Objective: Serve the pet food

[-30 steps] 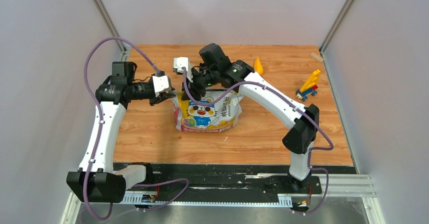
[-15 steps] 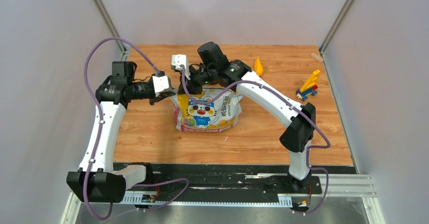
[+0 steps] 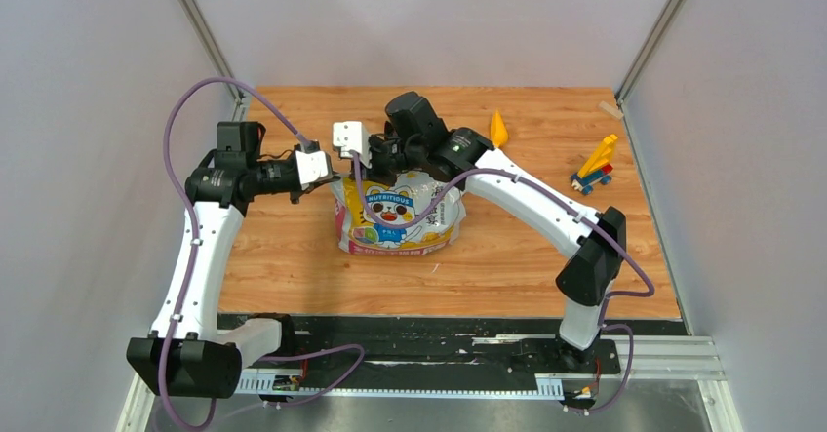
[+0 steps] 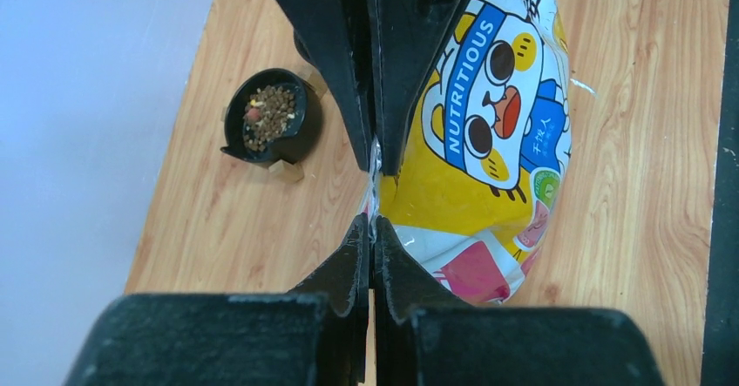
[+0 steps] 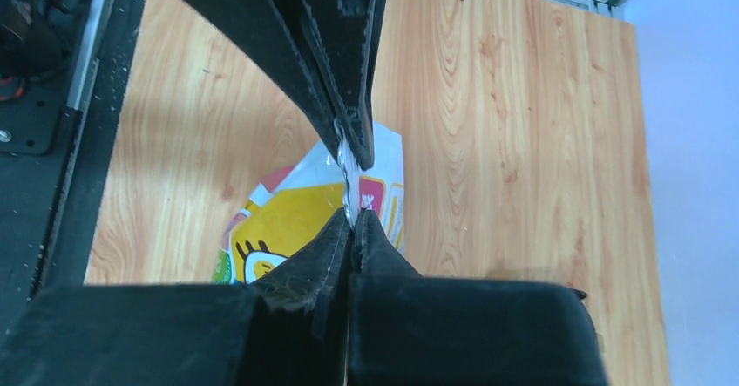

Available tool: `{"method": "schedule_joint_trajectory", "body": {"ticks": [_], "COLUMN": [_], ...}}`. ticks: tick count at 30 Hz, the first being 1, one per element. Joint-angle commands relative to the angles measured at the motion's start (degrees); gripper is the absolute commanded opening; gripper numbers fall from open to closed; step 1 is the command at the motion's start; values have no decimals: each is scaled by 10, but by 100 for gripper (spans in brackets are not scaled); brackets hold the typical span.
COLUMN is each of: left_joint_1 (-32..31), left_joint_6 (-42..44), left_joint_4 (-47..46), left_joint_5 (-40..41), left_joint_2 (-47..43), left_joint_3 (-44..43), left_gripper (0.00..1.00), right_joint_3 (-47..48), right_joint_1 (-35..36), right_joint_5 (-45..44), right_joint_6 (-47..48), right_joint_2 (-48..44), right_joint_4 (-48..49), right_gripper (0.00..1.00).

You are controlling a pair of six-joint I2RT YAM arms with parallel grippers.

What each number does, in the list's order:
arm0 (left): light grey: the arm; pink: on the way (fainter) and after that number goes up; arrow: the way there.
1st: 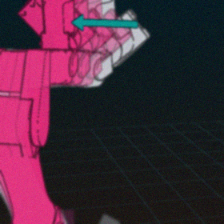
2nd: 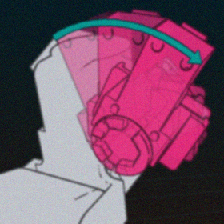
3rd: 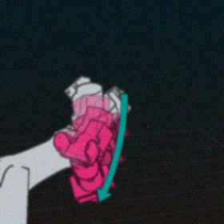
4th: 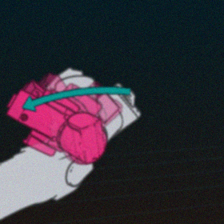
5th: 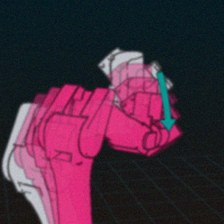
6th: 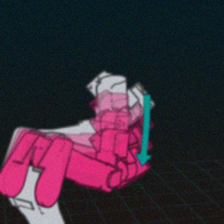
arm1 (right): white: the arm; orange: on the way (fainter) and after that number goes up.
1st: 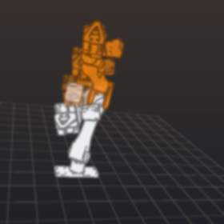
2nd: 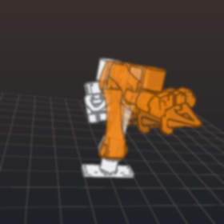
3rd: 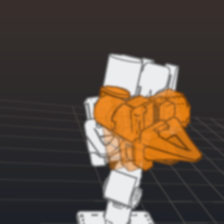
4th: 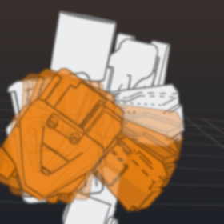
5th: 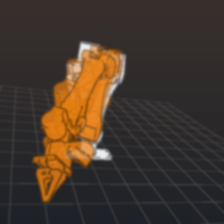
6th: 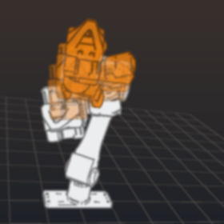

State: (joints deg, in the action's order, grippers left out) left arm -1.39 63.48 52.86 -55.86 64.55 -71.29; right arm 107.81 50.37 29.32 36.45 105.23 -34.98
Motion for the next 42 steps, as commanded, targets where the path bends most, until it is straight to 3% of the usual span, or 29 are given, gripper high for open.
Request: {"method": "schedule_joint_trajectory", "body": {"ticks": [1, 18, 42], "left_joint_1": [12, 33, 34], "left_joint_6": [12, 21, 31], "left_joint_4": [-14, -8, 7], "left_joint_5": [20, 21, -22], "left_joint_2": [-20, -12, 7], "left_joint_3": [3, -4, -22], "left_gripper": [0, 0, 0], "right_joint_3": [-23, -153, -344], "right_joint_1": [-43, -102, -240], "right_joint_5": [-96, -223, -291], "right_joint_6": [51, 50, 21], "right_joint_2": [-56, -173, -392], "right_joint_4": [-87, -129, -156], "right_gripper": [0, 0, 0]}}
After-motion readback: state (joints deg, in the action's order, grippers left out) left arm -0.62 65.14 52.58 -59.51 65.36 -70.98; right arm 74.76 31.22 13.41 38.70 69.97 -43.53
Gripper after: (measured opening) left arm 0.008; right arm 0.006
